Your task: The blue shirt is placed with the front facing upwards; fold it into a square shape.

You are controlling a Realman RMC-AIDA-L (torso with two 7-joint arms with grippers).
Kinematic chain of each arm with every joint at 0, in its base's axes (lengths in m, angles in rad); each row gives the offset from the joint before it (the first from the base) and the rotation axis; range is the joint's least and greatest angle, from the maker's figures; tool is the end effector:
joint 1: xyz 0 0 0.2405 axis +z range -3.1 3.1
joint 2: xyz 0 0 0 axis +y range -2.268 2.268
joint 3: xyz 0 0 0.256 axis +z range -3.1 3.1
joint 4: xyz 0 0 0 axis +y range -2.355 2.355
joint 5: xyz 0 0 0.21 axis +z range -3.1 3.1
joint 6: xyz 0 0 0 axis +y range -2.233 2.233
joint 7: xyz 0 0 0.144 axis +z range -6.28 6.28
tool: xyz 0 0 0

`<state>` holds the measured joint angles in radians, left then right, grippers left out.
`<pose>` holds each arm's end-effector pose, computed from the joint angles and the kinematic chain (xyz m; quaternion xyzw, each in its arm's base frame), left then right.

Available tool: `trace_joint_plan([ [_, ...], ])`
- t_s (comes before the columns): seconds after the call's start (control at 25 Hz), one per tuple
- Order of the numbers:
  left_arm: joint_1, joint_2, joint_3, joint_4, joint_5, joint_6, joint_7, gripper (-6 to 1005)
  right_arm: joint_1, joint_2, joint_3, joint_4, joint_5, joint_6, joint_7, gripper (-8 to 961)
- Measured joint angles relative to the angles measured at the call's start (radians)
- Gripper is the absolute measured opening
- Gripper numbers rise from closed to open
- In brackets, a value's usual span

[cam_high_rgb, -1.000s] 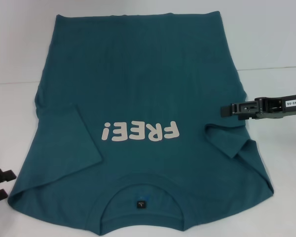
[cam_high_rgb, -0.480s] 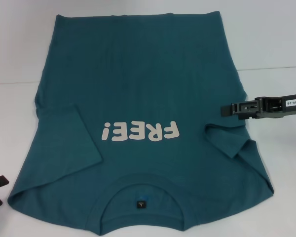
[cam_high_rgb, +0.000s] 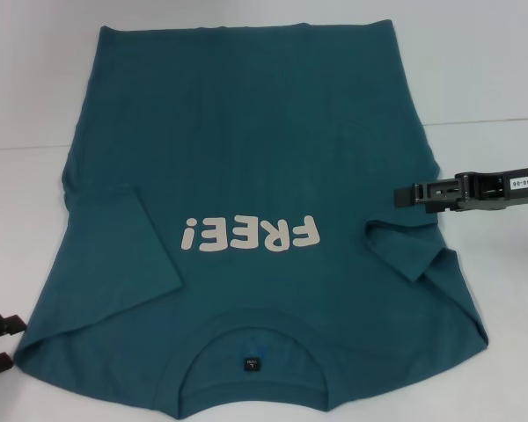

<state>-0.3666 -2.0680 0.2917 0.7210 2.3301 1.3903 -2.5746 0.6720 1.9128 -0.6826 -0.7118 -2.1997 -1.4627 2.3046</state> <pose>-0.3865 0.2792 0.0466 -0.5075 -0.7973 -0.2714 0.1821 0.2643 0.3924 0.0712 -0.8113 0.5426 0.1633 0.1435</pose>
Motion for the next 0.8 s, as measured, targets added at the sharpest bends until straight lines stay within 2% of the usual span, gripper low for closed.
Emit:
trace_joint_plan([
  [0.28, -0.011, -0.004, 0.039, -0.007, -0.005, 0.007, 0.001, 657, 0.0, 0.0, 0.001, 0.0, 0.0, 0.0, -0.001, 928],
  [0.8, -0.053, -0.004, 0.049, -0.026, -0.009, 0.011, 0.01, 657, -0.006, -0.002, 0.008, 0.001, 0.0, -0.005, -0.005, 928],
])
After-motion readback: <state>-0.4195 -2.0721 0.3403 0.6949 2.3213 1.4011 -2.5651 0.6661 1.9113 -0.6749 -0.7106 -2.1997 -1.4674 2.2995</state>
